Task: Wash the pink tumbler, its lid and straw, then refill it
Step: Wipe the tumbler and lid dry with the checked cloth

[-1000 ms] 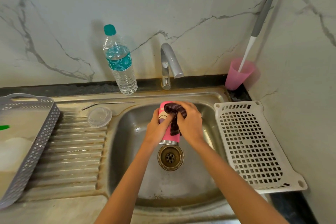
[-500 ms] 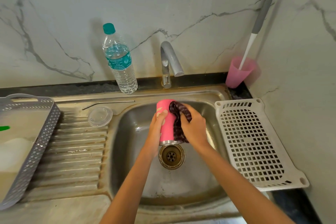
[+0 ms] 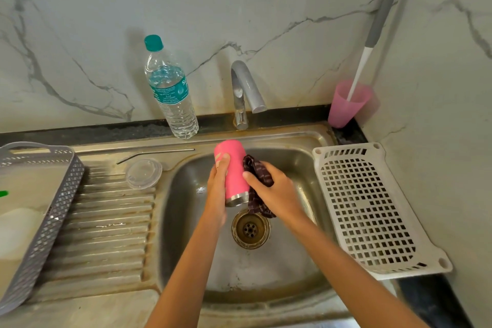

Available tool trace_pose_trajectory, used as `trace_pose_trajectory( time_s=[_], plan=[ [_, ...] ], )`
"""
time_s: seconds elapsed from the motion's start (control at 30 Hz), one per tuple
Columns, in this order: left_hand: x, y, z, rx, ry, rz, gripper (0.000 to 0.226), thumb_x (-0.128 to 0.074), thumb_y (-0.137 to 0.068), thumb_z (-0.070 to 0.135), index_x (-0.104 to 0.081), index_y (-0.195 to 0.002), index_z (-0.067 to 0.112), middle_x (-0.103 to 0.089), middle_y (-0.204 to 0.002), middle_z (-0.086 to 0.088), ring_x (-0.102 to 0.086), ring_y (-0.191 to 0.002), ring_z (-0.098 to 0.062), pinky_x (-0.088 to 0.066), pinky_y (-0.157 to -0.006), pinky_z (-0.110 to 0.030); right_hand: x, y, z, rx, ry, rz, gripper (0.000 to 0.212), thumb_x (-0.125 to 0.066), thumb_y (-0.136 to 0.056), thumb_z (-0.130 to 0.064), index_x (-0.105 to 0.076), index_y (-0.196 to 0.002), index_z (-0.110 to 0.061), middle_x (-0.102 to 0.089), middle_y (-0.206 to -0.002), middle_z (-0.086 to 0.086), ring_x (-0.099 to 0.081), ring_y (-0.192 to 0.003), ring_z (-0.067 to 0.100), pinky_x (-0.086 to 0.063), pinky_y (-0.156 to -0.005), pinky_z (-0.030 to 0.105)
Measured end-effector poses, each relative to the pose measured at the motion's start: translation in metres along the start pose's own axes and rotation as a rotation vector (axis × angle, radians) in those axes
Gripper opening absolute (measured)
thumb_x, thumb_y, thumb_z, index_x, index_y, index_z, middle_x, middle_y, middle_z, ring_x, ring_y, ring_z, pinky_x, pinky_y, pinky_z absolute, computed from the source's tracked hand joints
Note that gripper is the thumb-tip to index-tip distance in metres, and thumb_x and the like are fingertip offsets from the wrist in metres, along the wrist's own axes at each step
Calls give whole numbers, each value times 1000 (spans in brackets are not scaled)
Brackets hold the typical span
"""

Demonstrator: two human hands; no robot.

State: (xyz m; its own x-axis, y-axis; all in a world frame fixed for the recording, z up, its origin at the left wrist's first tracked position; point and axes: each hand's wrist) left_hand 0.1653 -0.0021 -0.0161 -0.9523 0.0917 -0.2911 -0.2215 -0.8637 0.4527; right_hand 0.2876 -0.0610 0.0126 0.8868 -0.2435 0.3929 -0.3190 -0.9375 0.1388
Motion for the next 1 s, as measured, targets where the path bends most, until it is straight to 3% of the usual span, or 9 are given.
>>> trace_pose_trajectory(
  time_s=[0.1, 0.2, 0.27, 0.37, 0.43, 0.53, 0.73, 0.9, 1.0],
  plan=[
    [-1, -1, 5, -36, -118, 58, 64, -54, -90, 60, -40, -142, 24, -62, -125, -8, -67, -105, -25, -57, -86, -44, -6, 4, 9, 116, 140, 113, 38, -60, -91, -42, -59, -127, -29, -60, -118, -6, -59, -103, 8, -49, -90, 25],
    [-5, 0, 7, 34, -94, -2, 80, -59, -78, 73, -53, -133, 16, -68, -118, -15, -69, -103, -29, -57, -87, -45, -20, 18, 10, 321, 397, 189, 43, -63, -90, -27, -57, -132, -27, -52, -131, -2, -56, -111, 16, -49, -92, 29],
    [-10, 4, 6, 78, -51, -36, 77, -63, -77, 69, -56, -131, 14, -68, -117, -18, -70, -100, -30, -58, -85, -45, -22, 16, 9, 377, 479, 231, 45, -64, -88, -23, -56, -133, -26, -50, -135, 0, -53, -114, 20, -49, -92, 32],
    [-14, 11, 5, 125, 89, -128, 43, -51, -95, 48, -62, -119, 14, -74, -102, -15, -73, -83, -24, -60, -65, -34, -12, -8, 4, 228, 248, 247, 37, -59, -93, -25, -58, -130, -21, -55, -127, 1, -54, -107, 11, -45, -92, 23],
    [-15, 16, 4, 189, 189, -195, 37, -46, -99, 44, -62, -113, 14, -75, -91, -12, -74, -77, -23, -60, -60, -35, -4, -23, 2, 103, 90, 191, 36, -56, -95, -30, -59, -129, -18, -60, -122, 2, -56, -107, 10, -44, -94, 23],
    [-14, 18, 3, 221, 323, -176, 46, -44, -97, 52, -60, -114, 12, -75, -88, -14, -74, -76, -26, -60, -59, -38, -5, -18, 6, 95, 89, 146, 36, -57, -94, -32, -60, -127, -19, -64, -119, 1, -60, -106, 14, -46, -91, 22],
    [-13, 17, -5, 261, 382, -172, 53, -41, -96, 55, -62, -110, 9, -72, -87, -15, -72, -76, -25, -61, -65, -34, -6, -6, 9, 367, 415, 108, 37, -66, -86, -29, -65, -123, -31, -58, -124, -8, -56, -106, 12, -48, -90, 27],
    [-12, 18, -3, 226, 375, -191, 52, -46, -96, 51, -56, -127, 11, -72, -102, -15, -72, -85, -28, -61, -73, -41, 5, -44, -3, 83, 64, 121, 35, -62, -91, -37, -66, -120, -18, -66, -111, 0, -61, -101, 14, -48, -92, 29],
    [-10, 14, -3, 226, 473, -196, 57, -47, -92, 57, -56, -126, 12, -72, -103, -15, -71, -88, -29, -60, -73, -44, 3, -37, -2, 5, 11, 82, 37, -61, -91, -40, -65, -121, -18, -68, -107, 0, -63, -100, 15, -47, -88, 26]
  ],
)
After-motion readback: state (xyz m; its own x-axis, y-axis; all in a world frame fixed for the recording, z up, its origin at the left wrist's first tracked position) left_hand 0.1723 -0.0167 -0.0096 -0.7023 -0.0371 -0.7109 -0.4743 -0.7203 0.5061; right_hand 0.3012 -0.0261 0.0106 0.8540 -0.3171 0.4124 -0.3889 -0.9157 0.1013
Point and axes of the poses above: each hand's wrist, its own y-axis away from the middle knuckle, its own x-axis out of the back of the hand, z = x × y
